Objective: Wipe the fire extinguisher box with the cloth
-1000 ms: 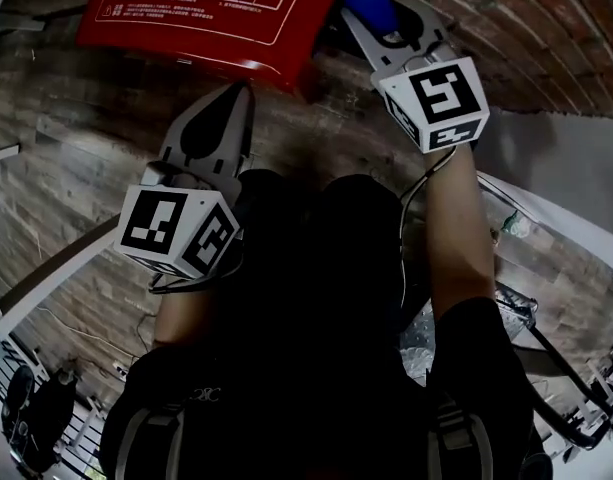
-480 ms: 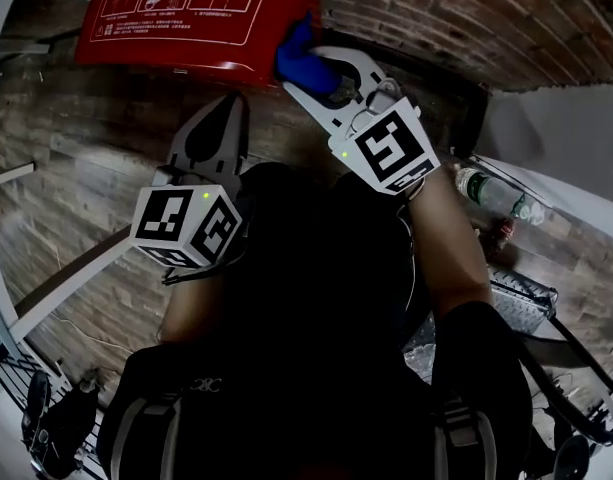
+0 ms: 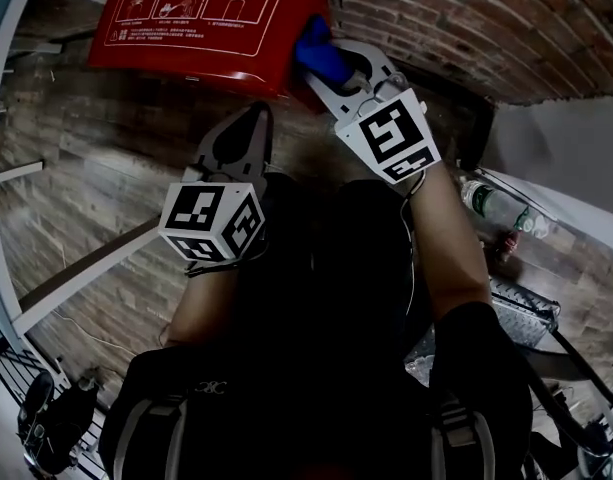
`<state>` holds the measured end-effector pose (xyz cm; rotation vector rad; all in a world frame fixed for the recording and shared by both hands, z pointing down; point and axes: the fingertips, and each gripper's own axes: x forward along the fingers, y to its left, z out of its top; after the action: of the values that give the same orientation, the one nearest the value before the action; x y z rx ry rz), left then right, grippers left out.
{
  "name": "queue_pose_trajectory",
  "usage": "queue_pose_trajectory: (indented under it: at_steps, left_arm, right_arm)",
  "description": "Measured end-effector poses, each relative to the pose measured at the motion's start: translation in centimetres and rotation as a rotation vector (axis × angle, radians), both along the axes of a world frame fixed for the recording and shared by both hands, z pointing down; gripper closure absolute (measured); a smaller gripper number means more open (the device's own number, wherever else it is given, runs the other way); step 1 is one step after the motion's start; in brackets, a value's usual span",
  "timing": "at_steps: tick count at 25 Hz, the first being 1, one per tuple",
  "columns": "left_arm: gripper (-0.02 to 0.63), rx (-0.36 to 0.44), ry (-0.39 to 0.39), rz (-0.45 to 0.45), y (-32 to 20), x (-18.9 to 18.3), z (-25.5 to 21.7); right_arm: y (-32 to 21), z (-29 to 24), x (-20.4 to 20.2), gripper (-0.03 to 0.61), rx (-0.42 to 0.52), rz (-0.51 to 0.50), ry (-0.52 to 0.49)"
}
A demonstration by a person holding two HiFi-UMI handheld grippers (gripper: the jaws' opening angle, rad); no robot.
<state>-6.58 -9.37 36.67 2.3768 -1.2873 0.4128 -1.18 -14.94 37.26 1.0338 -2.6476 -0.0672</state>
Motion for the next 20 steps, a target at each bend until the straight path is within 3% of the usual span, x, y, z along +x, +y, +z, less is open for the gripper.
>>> queue_pose_trajectory:
  at_steps: [6, 10, 13, 18, 20]
  left_arm:
    - [0.606, -0.012, -0.028, 0.034, 0.8, 0.2, 1.1]
    - [0.606, -0.016, -0.028, 0.009, 0.8, -0.3, 1.4]
    - [0.606, -0.006, -0.014, -0.022, 0.7, -0.3, 0.9]
    - [0.606, -0.018, -0.039, -0.008, 1.5, -1.2, 2.5]
    - [0.606, -0.051, -0.024, -0.026, 1.6, -1.5, 3.3]
  right_arm:
    - [-3.6, -0.4, 2.0, 0.453, 0.004, 0.085, -0.005]
    - [-5.9, 0.5, 3.1, 0.453, -0.026, 0.111, -0.036]
    - [-7.2, 2.0, 4.0, 0.453, -0.07, 0.128, -0.04]
    - [-8.6, 4.7, 4.6, 0.453, -0.145, 0.167, -0.139]
    - [-9.1, 6.7, 5.0, 0.453, -0.164, 0.201, -0.109]
